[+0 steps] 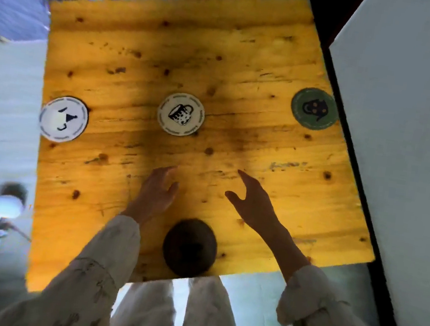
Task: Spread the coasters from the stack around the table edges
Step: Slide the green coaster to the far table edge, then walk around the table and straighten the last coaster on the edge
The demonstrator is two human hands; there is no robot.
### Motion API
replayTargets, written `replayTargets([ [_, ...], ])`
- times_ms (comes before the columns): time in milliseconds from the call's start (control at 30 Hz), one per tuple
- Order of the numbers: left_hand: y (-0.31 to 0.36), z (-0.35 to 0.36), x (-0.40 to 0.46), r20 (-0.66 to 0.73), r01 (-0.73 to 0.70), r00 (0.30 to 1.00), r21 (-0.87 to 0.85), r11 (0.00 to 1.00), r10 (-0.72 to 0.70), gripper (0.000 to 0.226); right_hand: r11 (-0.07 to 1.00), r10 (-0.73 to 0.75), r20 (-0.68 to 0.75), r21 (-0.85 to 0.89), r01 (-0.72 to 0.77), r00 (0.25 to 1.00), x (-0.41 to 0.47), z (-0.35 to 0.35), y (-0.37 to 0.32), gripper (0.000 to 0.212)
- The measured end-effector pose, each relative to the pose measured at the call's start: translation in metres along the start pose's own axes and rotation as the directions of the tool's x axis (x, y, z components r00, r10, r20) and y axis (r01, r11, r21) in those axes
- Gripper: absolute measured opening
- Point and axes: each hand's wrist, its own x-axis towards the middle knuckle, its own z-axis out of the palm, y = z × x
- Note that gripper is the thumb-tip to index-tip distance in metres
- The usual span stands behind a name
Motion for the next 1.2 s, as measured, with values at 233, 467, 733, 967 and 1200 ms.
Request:
replayTargets([
  [233, -0.081, -0.06, -0.051, 0.016, 0.202, 0.979, -0.117, 0.972, -0.201, 0.044, 0.982, -0.011, 0.172, -0.182, 0.043, 0.985, -0.019, 0.061, -0.062, 0.058],
  [467, -0.169, -0.136, -0.069, -0.039, 0.137, 0.988, -0.185, 0.973, -0.146, 0.038, 0.981, -0.071, 0.145, -0.169, 0.095, 0.987, -0.008, 0.151, -0.176, 0.055],
  [733, -0.313, -0.285, -0.086, -0.012, 0.1, 0.995, -0.138, 0.985, -0.103, 0.042, 0.992, -0.099, 0.148, -0.059, 0.108, 0.984, -0.003, 0.272, -0.328, 0.056],
  [967, -0.368, -0.355, -0.048, -0.057, 0.099, 0.992, -0.177, 0.979, -0.11, 0.042, 0.99, -0.126, 0.091, -0.056, 0.131, 0.988, 0.041, 0.299, -0.397, 0.057],
  [1200, -0.349, -0.392, 0.028, -0.031, -0.035, 0.999, -0.112, 0.993, 0.032, 0.042, 0.994, -0.109, -0.033, -0.007, 0.109, 0.994, 0.091, 0.284, -0.432, 0.051],
])
